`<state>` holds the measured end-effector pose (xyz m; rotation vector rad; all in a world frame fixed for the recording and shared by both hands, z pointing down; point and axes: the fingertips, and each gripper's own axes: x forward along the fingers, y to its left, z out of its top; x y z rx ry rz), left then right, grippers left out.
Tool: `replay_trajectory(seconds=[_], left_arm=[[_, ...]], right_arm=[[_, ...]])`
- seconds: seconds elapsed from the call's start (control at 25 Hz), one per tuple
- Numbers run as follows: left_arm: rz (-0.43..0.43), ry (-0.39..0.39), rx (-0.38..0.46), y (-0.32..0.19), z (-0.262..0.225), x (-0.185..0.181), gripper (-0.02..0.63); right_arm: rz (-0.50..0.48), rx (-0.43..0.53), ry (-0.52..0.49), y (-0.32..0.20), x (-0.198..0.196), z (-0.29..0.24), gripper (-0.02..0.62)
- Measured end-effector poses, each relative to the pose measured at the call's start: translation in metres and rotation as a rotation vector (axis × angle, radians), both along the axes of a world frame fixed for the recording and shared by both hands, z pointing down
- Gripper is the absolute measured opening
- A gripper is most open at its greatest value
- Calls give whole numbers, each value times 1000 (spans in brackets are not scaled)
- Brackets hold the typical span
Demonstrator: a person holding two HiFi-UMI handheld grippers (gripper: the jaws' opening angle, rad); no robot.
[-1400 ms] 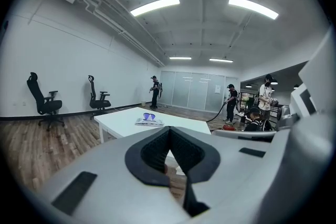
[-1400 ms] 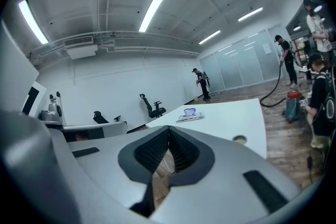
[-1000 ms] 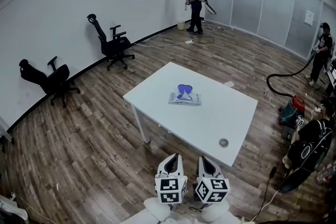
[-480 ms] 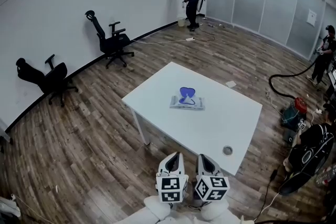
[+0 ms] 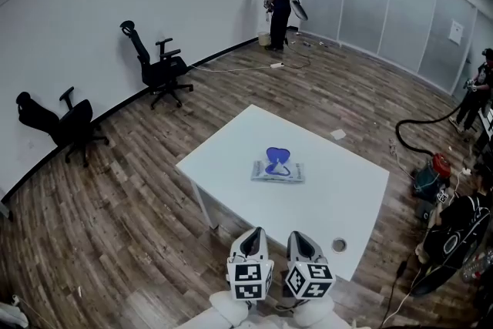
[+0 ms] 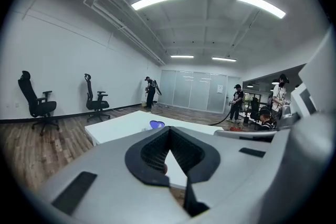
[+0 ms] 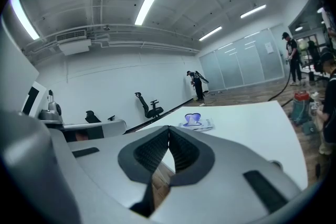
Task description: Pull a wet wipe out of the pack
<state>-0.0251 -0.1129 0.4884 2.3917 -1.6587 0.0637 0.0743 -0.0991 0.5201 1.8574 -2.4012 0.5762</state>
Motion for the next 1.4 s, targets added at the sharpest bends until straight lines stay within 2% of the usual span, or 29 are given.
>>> replay_trajectory(seconds=[0.36,0.56,1.08,1.4], left_arm=[[42,4,-5,-61,4,-8,-5],[65,11,-3,-84,7,-4,-5],[83,-8,-53,-103,35,11,-4],[66,-30,-48,-125,35,8,-3]], right_arm=[[30,1,7,-57,-11,-1,9],[62,-8,16,-74,-3,5,9],[95,-63,-6,-90,18,34,9],[94,-49,-4,-117,20,31,9]])
